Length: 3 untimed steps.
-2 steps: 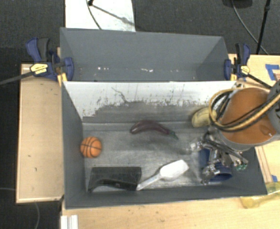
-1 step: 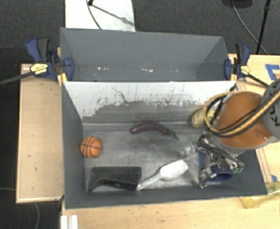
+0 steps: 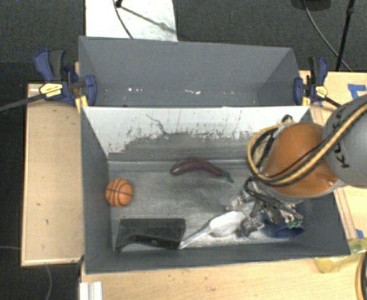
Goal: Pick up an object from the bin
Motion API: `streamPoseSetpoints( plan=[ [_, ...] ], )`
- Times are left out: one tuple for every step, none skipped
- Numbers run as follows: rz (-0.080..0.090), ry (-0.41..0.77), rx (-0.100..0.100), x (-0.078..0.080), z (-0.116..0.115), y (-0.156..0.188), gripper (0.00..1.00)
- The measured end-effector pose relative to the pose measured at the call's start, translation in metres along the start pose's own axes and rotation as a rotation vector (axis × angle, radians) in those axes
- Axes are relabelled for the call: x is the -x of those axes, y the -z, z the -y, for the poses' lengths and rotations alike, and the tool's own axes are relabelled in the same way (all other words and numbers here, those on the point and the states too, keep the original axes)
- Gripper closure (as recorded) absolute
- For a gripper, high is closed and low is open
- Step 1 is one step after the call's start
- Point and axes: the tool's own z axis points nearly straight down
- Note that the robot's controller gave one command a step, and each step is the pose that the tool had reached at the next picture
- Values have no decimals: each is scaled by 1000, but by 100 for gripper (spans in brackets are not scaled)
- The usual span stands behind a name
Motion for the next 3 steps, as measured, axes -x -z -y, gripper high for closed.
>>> streamPoseSetpoints(
  plan=[
    [0, 1, 0, 0, 0, 0, 100],
    [-12, -23, 3, -1, 1, 110, 100],
    [-12, -23, 2, -1, 1, 110, 100]
  ],
)
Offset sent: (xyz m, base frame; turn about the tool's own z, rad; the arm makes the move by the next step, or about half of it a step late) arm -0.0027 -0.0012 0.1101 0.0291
